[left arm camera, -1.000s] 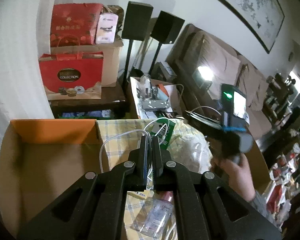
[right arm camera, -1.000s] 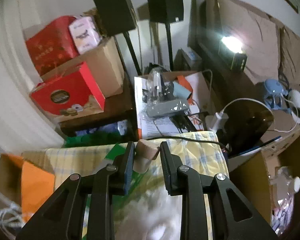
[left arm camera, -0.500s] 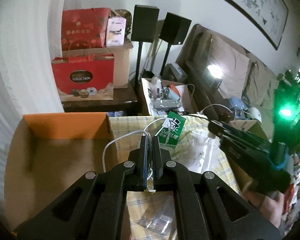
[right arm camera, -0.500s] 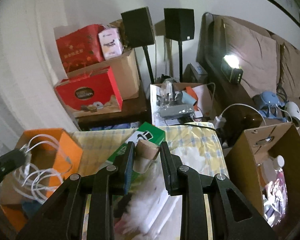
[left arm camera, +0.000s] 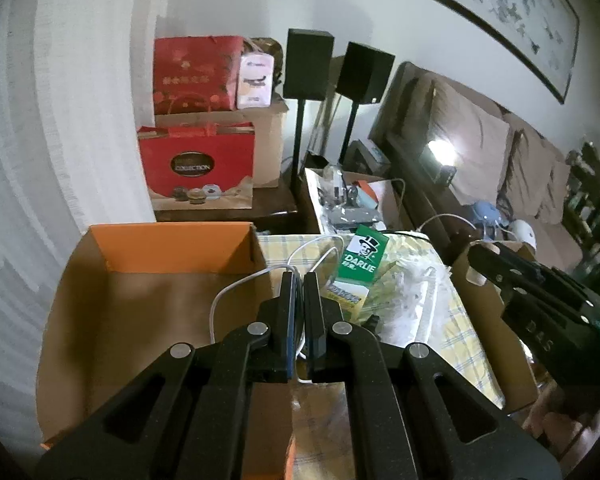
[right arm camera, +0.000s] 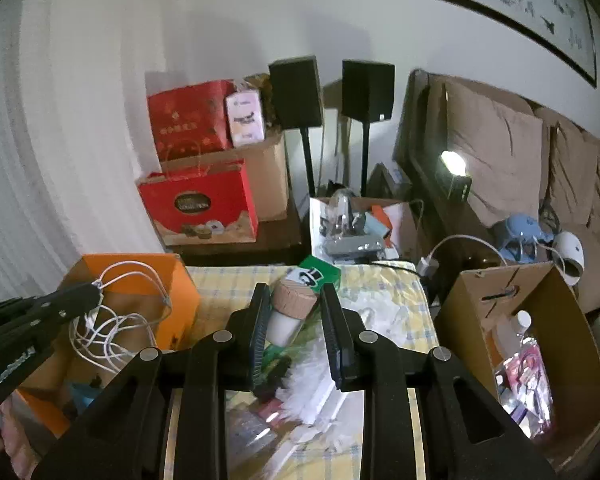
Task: Organize objects
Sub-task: 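Carry the beige cap with the right gripper while the left gripper carries the earphones to the orange box, then open the left gripper over the orange box while the right gripper releases the beige cap into it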
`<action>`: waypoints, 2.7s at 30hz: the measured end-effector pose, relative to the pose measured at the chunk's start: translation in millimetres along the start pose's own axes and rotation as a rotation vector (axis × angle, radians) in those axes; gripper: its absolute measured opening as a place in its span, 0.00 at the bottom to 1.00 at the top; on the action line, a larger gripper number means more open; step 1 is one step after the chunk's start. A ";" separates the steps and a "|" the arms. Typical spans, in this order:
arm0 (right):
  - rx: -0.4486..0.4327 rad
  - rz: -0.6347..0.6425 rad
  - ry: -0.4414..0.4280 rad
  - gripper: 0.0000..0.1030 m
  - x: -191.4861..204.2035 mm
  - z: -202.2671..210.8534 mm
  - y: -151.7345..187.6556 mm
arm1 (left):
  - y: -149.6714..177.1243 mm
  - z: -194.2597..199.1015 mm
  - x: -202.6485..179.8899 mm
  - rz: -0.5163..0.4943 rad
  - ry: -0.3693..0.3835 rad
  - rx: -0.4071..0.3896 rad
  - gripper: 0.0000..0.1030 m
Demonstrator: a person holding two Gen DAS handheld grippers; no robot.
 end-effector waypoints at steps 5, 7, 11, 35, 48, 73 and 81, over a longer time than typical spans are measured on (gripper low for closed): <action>-0.011 0.019 -0.025 0.24 22.1 16.0 2.2 | 1.7 17.0 13.9 0.009 -0.016 -0.015 0.03; -0.007 0.028 -0.035 0.24 32.6 19.5 1.5 | 0.1 25.2 20.3 0.016 -0.020 -0.024 0.03; -0.017 0.044 -0.052 0.24 52.3 26.6 -2.2 | -6.3 44.2 34.1 0.021 -0.038 -0.053 0.03; 0.017 0.120 -0.192 0.24 159.0 22.7 10.9 | 14.1 61.7 115.6 0.104 -0.048 0.000 0.03; 0.091 0.138 -0.209 0.24 166.8 -4.1 47.0 | 44.6 4.4 111.8 0.111 -0.018 0.119 0.21; 0.119 0.149 -0.241 0.25 176.6 -3.5 77.1 | 54.1 46.3 155.4 0.117 -0.179 0.006 0.88; 0.118 0.168 -0.230 0.43 182.2 -2.1 86.0 | 68.6 49.8 169.2 0.167 -0.179 0.017 0.92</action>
Point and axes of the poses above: each gripper's, at about its wrist camera, not at the fingertips, and z roughly against the way its jaws point, x to its left, y to its underside, the point moved 8 cm from there along -z, roughly the way its jaws point, and after that the axes turned 6 degrees about y, right-handed, at the moved point
